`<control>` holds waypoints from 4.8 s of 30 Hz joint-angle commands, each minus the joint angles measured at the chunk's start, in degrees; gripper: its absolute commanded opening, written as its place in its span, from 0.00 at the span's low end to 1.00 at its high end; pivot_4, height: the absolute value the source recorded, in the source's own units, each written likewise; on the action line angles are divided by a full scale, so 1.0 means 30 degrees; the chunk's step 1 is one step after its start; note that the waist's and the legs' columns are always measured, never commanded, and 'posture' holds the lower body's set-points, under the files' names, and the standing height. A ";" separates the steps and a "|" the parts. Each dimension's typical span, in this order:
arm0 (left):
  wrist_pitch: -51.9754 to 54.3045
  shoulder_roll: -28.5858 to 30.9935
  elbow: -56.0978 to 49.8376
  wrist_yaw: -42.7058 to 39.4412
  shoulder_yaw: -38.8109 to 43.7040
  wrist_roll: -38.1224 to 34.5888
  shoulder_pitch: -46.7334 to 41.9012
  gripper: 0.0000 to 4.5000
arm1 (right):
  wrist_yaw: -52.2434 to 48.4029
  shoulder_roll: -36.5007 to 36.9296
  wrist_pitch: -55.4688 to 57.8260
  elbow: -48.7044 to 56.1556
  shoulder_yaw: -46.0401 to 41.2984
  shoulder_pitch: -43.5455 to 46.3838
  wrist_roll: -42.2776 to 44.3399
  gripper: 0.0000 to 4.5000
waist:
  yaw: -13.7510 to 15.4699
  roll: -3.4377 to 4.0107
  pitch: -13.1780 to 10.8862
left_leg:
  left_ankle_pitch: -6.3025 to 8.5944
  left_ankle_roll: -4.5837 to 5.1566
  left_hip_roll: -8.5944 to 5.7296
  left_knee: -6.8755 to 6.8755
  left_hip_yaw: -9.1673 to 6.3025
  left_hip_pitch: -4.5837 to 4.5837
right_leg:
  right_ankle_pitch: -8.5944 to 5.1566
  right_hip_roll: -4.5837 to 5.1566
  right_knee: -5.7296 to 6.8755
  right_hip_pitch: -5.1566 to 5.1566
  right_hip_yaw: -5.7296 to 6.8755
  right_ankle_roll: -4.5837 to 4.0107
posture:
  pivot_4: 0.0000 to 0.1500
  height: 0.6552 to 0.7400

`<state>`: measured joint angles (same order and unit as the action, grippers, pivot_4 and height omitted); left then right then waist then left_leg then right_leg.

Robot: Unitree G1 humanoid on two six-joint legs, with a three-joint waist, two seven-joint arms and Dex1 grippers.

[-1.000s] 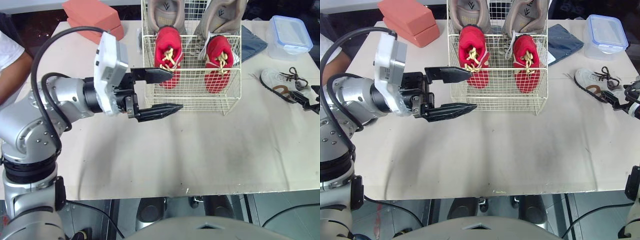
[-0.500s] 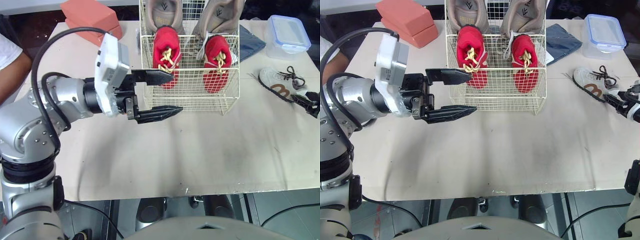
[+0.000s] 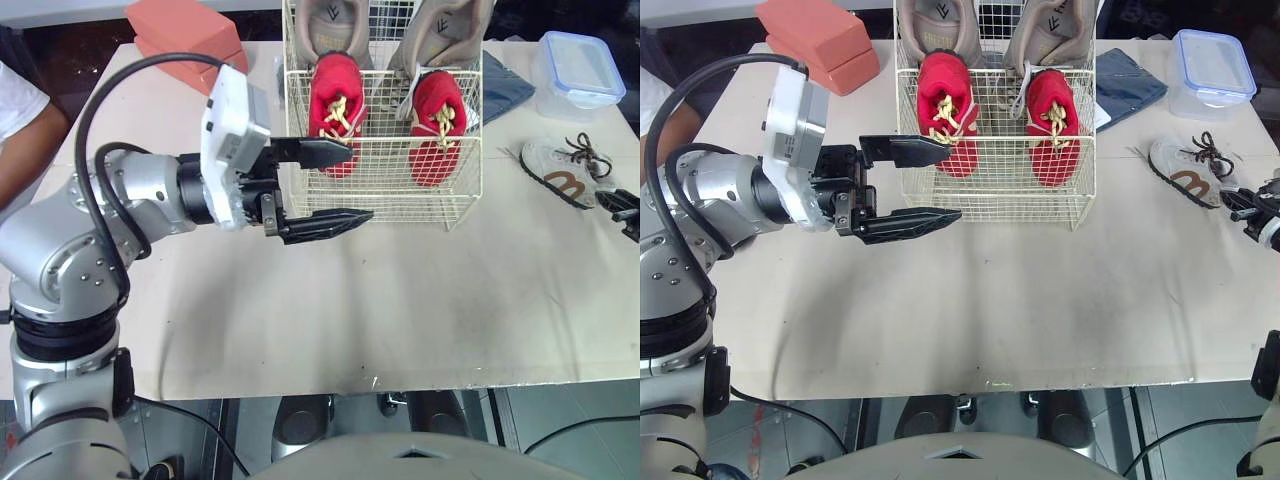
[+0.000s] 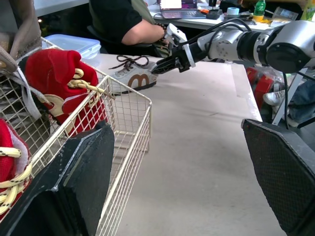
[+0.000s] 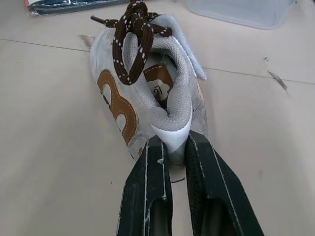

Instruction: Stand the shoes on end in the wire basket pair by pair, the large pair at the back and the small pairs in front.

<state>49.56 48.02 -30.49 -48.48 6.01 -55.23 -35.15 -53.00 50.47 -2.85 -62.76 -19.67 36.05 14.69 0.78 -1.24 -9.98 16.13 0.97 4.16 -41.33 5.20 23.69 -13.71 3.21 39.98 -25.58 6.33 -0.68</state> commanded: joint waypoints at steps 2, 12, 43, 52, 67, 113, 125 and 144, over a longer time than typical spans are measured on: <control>-0.0607 0.0286 0.0121 -0.0519 0.0265 0.0385 -0.0365 1.00 | -0.0423 0.0436 -0.0660 0.4203 -0.2862 -0.0877 0.2770 0.01 | -0.0012 0.0028 -0.0017 | 0.0000 0.0000 0.0000 -0.0001 0.0005 -0.0002 | -0.0001 0.0001 0.0002 -0.0003 -0.0005 0.0002 | 1.00 0.36; -0.2016 0.1741 0.2751 -0.3004 0.0199 0.2760 -0.0828 1.00 | -0.1779 -0.0566 0.3092 2.0881 -0.3570 -0.5173 0.8274 0.01 | -0.0037 0.0097 -0.0042 | 0.0000 -0.0002 0.0010 0.0008 0.0008 -0.0013 | -0.0036 -0.0016 0.0007 -0.0013 -0.0014 0.0067 | 1.00 0.36; -0.1768 0.1991 0.4357 -0.6596 -0.2410 0.4655 -0.0660 1.00 | -0.6080 -0.2279 -1.4175 2.0737 0.7434 0.4697 -0.1412 0.01 | 0.0014 0.0043 -0.0077 | 0.0004 0.0002 0.0006 -0.0004 -0.0022 0.0036 | 0.0000 -0.0027 -0.0017 -0.0032 0.0035 -0.0007 | 1.00 0.36; -0.2096 0.1152 0.4594 -0.6588 -0.2447 0.4914 -0.0886 0.25 | -0.5030 -0.1960 -1.4707 2.1087 0.7770 0.4799 -0.1524 0.00 | -0.0001 0.0045 -0.0078 | 0.0003 0.0002 0.0009 -0.0012 -0.0029 0.0024 | 0.0002 -0.0022 0.0003 -0.0032 0.0027 -0.0010 | 1.00 0.36; -0.4393 -0.3935 0.5127 -0.2564 -0.0547 0.5052 0.0625 0.14 | 0.3412 0.0451 0.9439 3.0180 0.3300 -0.4280 1.1162 1.00 | -0.0017 0.0042 -0.0072 | 0.0003 0.0006 0.0011 -0.0017 -0.0068 0.0021 | 0.0006 0.0032 0.0021 -0.0010 0.0046 -0.0016 | 1.00 0.36; -0.7588 -0.7128 0.6213 -0.2208 -0.1521 0.7150 0.0561 0.14 | 1.9159 -0.6708 1.6265 3.2639 0.5032 -0.1696 1.9001 0.60 | -0.0003 0.0027 -0.0066 | 0.0010 0.0017 0.0004 0.0009 -0.0070 0.0045 | 0.0008 -0.0022 -0.0022 -0.0024 0.0037 -0.0011 | 1.00 0.36; -0.4687 -0.7074 0.5752 -0.1609 -0.0988 0.5421 0.0407 0.36 | 2.1251 -0.8216 1.6246 3.2453 0.4751 -0.0472 1.9744 0.00 | -0.0007 0.0027 -0.0066 | 0.0010 0.0017 0.0007 0.0012 -0.0073 0.0050 | 0.0008 -0.0021 -0.0024 -0.0026 0.0038 -0.0011 | 1.00 0.36; -0.3615 -0.2120 0.3278 -0.2501 -0.0592 0.5375 0.1266 0.99 | 2.3220 -0.2856 1.7308 3.4608 0.2832 -0.3213 1.9521 0.00 | 0.0013 0.0029 -0.0067 | 0.0013 0.0020 0.0007 0.0034 -0.0069 0.0049 | -0.0014 -0.0017 -0.0040 -0.0032 0.0034 0.0024 | 1.00 0.36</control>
<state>38.19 40.60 -18.23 -55.66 2.88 -38.16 -30.11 16.85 40.46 48.76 38.25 -9.90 26.84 75.56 0.82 -1.15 -10.19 16.17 1.03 4.18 -41.23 4.98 23.84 -13.80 3.16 39.86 -25.68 6.43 -0.53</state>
